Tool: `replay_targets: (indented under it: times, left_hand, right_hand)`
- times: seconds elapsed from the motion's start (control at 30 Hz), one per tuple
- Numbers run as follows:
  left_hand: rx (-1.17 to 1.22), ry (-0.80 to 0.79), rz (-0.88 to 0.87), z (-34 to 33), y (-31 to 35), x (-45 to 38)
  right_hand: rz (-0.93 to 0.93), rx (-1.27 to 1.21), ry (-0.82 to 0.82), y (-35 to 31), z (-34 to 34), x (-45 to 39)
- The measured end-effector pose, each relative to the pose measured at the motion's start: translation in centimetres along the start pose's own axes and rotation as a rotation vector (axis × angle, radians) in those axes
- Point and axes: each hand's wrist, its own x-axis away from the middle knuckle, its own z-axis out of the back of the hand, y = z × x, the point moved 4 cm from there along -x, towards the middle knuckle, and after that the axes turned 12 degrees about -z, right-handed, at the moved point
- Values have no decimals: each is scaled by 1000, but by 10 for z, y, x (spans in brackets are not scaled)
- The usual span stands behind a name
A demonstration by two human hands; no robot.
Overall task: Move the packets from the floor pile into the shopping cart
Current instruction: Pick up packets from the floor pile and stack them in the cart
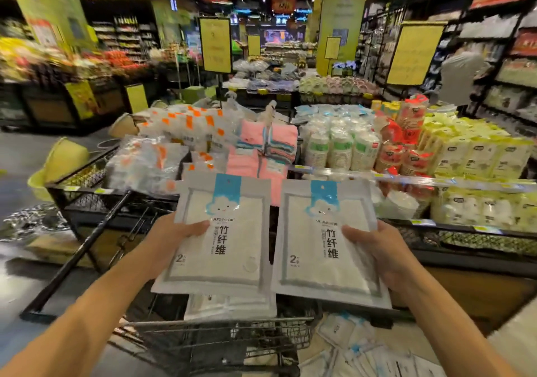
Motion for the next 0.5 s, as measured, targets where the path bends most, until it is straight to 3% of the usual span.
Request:
replay_targets:
  times: [0.3, 0.5]
  left_hand:
    - [0, 87, 33, 129, -41, -43]
    - [16, 126, 153, 170, -95, -72]
  right_hand:
    - [-35, -11, -2, 24, -110, -53]
    - [-118, -2, 31, 51, -145, -96]
